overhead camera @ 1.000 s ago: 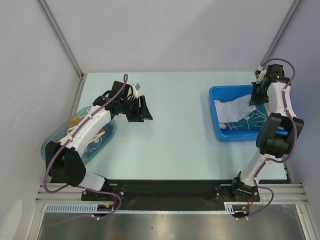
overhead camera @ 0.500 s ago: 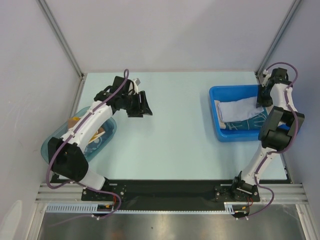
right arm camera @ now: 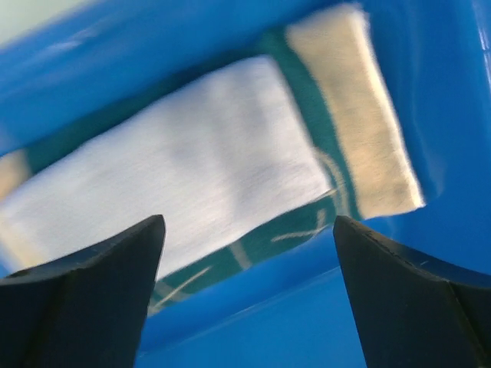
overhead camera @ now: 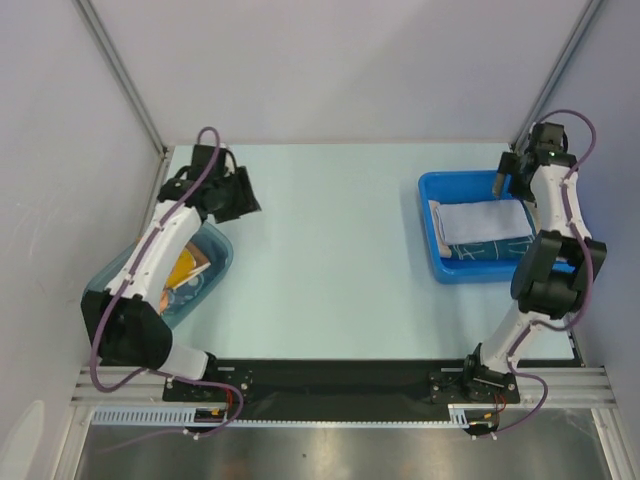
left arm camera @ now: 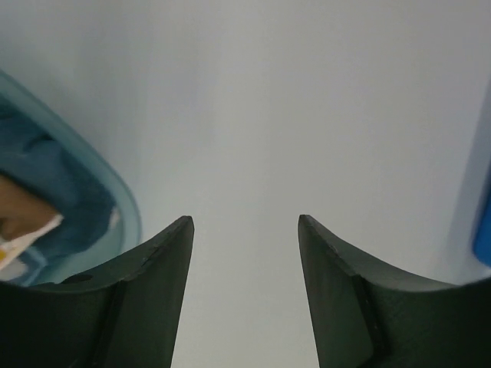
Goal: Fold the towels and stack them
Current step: Neatly place the folded towel into the bin, then grab crumpled towel, then move the towel to the center of the board
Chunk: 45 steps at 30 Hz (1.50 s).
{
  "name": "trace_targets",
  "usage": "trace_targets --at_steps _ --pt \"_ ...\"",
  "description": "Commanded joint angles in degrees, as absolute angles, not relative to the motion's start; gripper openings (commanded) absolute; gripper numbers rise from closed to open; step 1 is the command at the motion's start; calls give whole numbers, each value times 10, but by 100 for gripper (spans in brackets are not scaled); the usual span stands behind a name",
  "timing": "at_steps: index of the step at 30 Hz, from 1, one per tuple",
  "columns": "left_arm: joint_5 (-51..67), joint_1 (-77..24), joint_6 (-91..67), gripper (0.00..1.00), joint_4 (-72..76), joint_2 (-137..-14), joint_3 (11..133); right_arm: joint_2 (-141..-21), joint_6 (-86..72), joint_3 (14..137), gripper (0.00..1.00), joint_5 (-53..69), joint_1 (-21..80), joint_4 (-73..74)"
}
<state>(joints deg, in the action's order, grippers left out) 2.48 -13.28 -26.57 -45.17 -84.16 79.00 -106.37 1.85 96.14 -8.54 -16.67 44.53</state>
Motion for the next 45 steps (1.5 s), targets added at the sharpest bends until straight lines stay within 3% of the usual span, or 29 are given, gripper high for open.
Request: trace_targets --at_steps 1,6,11,19,21,22,25,26,30,33,37,40,42,45 --pt "-61 -70 -276 63 -451 -767 789 -939 -67 933 100 -66 -100 427" --pt "-92 67 -284 65 -424 -715 713 -850 -119 868 100 19 -2 361" --pt "-76 179 -270 64 -409 -736 641 -811 -135 832 100 47 132 311" --pt "-63 196 -221 60 -350 -846 605 -818 -130 818 100 53 210 292" --pt "-65 195 -220 51 -383 -873 631 -821 -134 821 100 51 215 286" --pt "-72 196 -221 32 -395 -890 639 -823 -135 824 100 50 217 286" --pt "-104 193 -224 2 -438 -878 680 -823 -134 840 100 46 228 294" --pt "-112 189 -223 0 -450 -851 696 -819 -134 844 100 44 232 296" --pt "-90 147 -219 0 -503 -793 822 -808 -136 854 100 47 243 297" --pt "-29 74 -219 0 -549 -785 1016 -791 -148 858 100 48 243 292" --pt "169 -52 -252 0 -504 -776 1089 -763 -163 853 100 53 244 285" --pt "257 -132 -286 0 -426 -746 1000 -748 -164 846 99 62 244 288" --pt "250 -173 -299 2 -386 -729 936 -744 -162 835 100 49 244 303" --pt "225 -239 -324 5 -325 -685 723 -744 -151 816 100 12 244 333"
